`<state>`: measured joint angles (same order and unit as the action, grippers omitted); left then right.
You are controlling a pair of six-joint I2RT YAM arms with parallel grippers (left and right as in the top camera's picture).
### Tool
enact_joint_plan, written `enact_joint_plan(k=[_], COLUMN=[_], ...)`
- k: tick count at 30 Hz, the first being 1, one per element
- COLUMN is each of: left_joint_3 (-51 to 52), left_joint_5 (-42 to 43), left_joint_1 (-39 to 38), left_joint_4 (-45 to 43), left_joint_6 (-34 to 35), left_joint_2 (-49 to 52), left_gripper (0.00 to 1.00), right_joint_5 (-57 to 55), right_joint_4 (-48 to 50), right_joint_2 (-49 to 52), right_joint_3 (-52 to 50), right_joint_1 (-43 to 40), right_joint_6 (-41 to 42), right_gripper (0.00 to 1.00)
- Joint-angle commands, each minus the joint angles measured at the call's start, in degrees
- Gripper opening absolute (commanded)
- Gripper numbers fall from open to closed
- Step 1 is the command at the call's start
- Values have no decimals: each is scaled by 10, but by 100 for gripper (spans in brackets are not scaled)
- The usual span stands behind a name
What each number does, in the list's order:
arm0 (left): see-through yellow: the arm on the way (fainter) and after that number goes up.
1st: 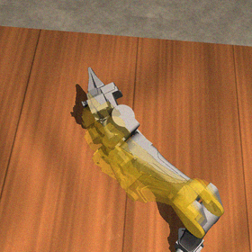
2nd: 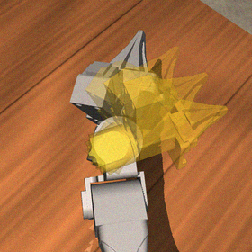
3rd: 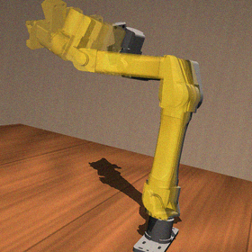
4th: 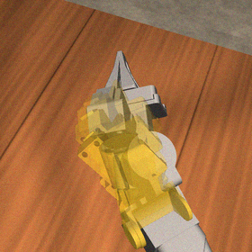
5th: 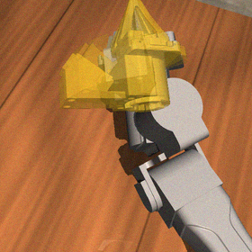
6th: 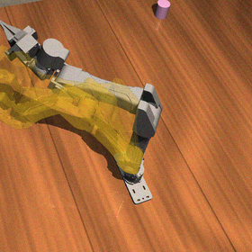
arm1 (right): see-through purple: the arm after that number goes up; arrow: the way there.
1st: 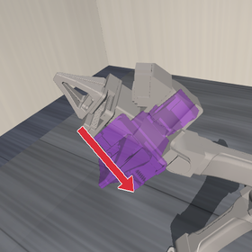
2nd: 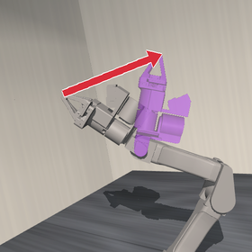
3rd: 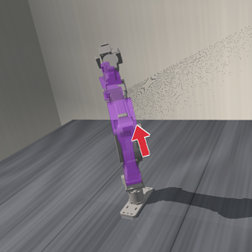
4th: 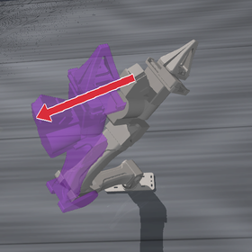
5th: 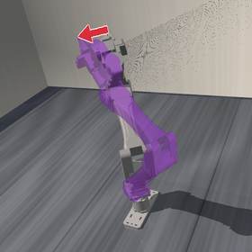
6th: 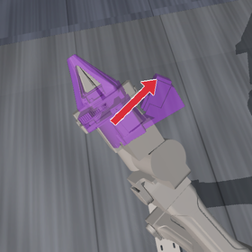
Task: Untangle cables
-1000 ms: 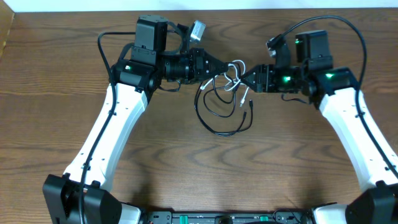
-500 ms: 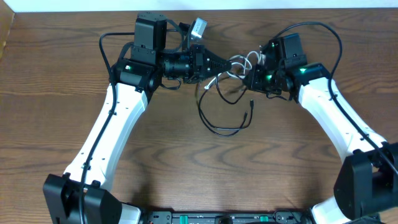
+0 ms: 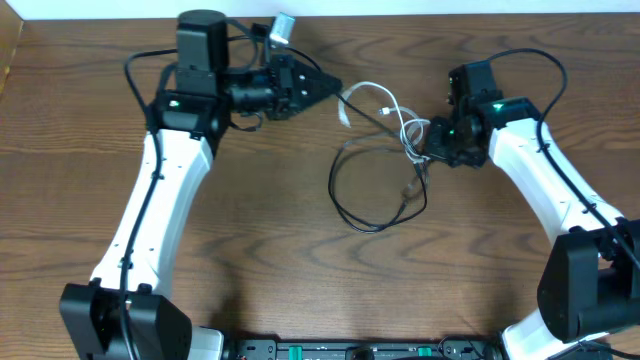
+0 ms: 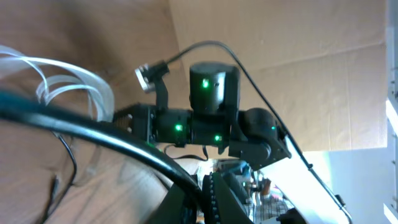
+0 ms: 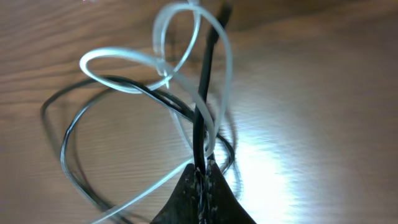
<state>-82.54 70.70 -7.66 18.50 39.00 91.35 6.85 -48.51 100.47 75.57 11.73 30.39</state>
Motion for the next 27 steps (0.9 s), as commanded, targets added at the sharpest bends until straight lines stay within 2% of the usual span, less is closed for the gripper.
enact_joint_plan(k=[1,7,11,15,18,19,22,25,27], left_joint_3=[-12,-12,-12,-12,-12,-12,-12,-12,-12], left_joint_5=[24,16,4,-21,-106,-179,-315,-393,-441], left_joint_1=[29,33,33,33,33,33,33,33,33], left_joint_4=[-7,-7,-6,21,86,132,209,258,282], left_joint_6=[3,-59,-65,-110,-176,-208,-249,-262,-263], left_joint_2=[-9,-25,-29,-29,-29,-29,-29,-29,-29], left_gripper=[7,8,8,8,7,7,8,7,8], right_joint_5=[-38,-11,143,243,278,283,243,137,108], right_joint_4=[-20,-37,-16,0,13,16,18,13,16], right_joint_2=[4,4,3,-7,-29,-45,-73,-80,-76], right_joint_3=[4,1,1,2,2,2,2,2,1], right_joint_1=[-28,-52,-54,-54,-53,-53,-53,-53,-53], right_joint_6=[-34,-99,-223,-261,-269,-273,-254,-155,-137], right_gripper=[1,1,3,4,9,16,38,43,46])
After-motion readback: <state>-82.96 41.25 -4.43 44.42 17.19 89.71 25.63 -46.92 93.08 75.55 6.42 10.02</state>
